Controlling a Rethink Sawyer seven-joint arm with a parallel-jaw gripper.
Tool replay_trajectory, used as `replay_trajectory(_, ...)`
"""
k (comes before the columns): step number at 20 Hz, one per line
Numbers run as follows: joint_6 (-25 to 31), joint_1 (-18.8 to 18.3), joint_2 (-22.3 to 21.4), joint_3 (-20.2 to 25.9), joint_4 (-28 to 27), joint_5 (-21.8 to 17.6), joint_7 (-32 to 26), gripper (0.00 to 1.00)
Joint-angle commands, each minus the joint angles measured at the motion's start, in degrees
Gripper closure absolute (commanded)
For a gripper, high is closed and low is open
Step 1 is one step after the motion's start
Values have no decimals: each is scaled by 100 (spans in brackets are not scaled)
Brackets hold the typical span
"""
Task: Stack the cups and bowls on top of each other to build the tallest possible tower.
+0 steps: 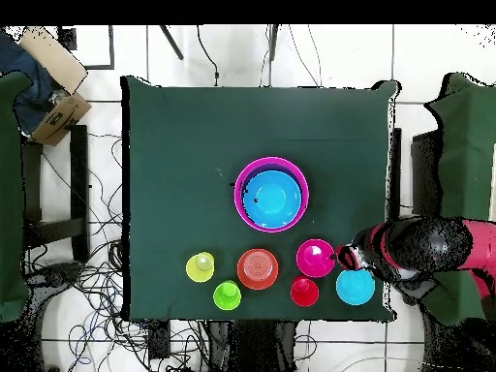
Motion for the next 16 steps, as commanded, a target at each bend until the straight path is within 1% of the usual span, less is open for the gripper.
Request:
replay_trajectory(1,-599,395,-278,200,627,-255,-559,0)
replay_trajectory(4,-770,526,-500,269,861,-165,-228,0)
replay_trajectory(9,-1126,715,-801,236,1238,-118,192,0)
replay_trajectory(13,-1412,927,-999,132,1456,-76,408,0)
replay_trajectory(16,-1624,1040,-1066,18,1573,-80,501,0)
